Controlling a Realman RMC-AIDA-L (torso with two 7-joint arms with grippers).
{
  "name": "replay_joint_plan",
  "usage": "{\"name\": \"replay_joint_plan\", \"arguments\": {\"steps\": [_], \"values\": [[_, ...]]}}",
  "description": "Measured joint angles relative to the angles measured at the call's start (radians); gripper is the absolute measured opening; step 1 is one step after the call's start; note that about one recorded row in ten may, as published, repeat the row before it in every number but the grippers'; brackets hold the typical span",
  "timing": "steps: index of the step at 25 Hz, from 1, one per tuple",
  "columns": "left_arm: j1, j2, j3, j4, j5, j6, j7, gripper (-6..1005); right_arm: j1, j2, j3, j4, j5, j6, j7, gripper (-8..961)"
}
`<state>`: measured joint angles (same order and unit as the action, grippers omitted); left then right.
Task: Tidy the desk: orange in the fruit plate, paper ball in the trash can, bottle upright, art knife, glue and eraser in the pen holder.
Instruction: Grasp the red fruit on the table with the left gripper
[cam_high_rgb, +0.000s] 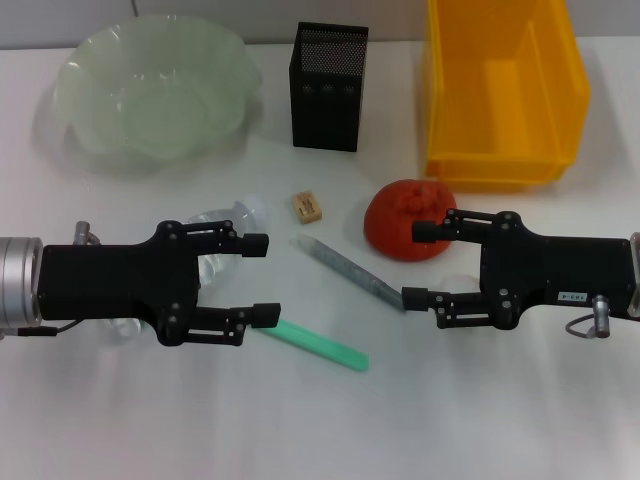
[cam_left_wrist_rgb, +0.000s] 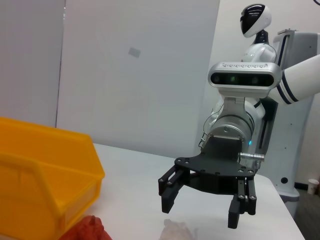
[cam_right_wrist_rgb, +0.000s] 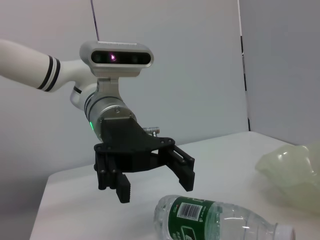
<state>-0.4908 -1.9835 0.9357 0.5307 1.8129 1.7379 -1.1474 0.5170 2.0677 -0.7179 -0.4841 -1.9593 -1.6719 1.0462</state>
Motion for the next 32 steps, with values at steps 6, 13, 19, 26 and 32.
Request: {"name": "replay_joint_plan", "arguments": {"steps": [6,13,19,26,32], "values": [[0.001,-0.001,0.0,0.0,-0.001,0.0,-0.001,784,0.0,0.0,0.0,-0.002,0.0,0.001,0.0,800],[0.001,-0.004,-0.01,0.0,-0.001,-0.003,0.0,784,-0.001,-0.001,0.0,-0.003,0.0,0.005,0.0,801],[-0.01,-0.008,-0.03,0.0,-0.001,-0.003,-0.004,783,-0.006,-0.002,0.002,-0.005,0.0,0.006,-0.002,801],[-0.086,-0.051,-0.119,0.0,-0.003,-0.056,-0.023,783,-0.021,-0.006,0.002,-0.006,0.0,0.006,-0.01,800],[-0.227,-0.083,-0.094,-0.009,0.01,-0.248,-0.071,782,-0.062,-0.017,0.01,-0.007,0.001,0.003,-0.013,800]]}}
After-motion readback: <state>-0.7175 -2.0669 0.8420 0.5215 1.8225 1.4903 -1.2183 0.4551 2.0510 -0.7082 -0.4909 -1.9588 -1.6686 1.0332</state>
